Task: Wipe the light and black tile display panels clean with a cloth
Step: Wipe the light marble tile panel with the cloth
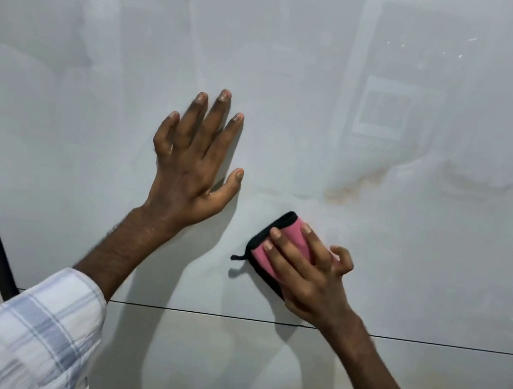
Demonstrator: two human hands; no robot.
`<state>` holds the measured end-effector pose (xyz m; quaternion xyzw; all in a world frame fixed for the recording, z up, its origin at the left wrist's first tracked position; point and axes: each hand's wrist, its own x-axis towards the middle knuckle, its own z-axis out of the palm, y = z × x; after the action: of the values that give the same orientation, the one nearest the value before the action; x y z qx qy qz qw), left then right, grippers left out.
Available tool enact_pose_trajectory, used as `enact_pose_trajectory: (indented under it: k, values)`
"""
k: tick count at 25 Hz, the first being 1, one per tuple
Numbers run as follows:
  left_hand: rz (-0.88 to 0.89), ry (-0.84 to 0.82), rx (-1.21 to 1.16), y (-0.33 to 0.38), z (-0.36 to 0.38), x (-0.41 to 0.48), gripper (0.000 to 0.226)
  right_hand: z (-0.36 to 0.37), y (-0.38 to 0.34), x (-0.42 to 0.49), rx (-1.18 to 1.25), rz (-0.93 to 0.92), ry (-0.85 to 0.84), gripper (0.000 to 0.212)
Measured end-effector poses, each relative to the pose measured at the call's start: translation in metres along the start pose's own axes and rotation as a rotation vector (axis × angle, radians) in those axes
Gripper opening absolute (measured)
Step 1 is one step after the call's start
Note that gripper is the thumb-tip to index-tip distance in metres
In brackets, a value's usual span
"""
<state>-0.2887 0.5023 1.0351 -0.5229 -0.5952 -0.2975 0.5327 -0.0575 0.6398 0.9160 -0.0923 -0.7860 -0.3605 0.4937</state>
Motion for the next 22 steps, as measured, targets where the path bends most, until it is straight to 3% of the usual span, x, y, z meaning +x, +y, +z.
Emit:
enact_pose_trajectory:
  k: [2,5,7,9,12,13,15,20,22]
  values:
    - [0.017,-0.018,0.002,0.001,0.004,-0.006,0.074,-0.009,0.028,0.018,0.049,0.057,0.024,0.067]
    - [0.006,0.001,-0.043,0.002,0.004,-0.005,0.073,-0.025,0.087,0.078,-0.012,0.475,0.209,0.06]
    - [0.018,0.054,-0.069,0.003,0.0,0.001,0.067,-0.027,0.092,0.103,-0.063,0.642,0.306,0.06]
    - [0.041,0.098,-0.061,0.002,-0.005,0.016,0.064,-0.016,0.066,0.096,-0.079,0.539,0.263,0.065]
    - [0.048,0.115,0.017,-0.003,-0.005,0.046,0.069,-0.01,0.032,0.061,-0.05,0.107,0.085,0.062]
    - [0.054,0.111,0.043,-0.005,-0.004,0.052,0.071,-0.014,0.038,0.062,-0.038,0.04,0.06,0.06]
    - [0.075,0.104,0.072,-0.005,0.002,0.05,0.073,-0.024,0.065,0.085,-0.012,0.081,0.086,0.063]
    - [0.077,0.109,0.04,-0.004,0.009,0.042,0.071,-0.037,0.113,0.155,-0.04,0.52,0.317,0.062]
    - [0.084,0.104,0.032,-0.004,0.007,0.045,0.07,-0.024,0.084,0.14,-0.03,0.481,0.29,0.062]
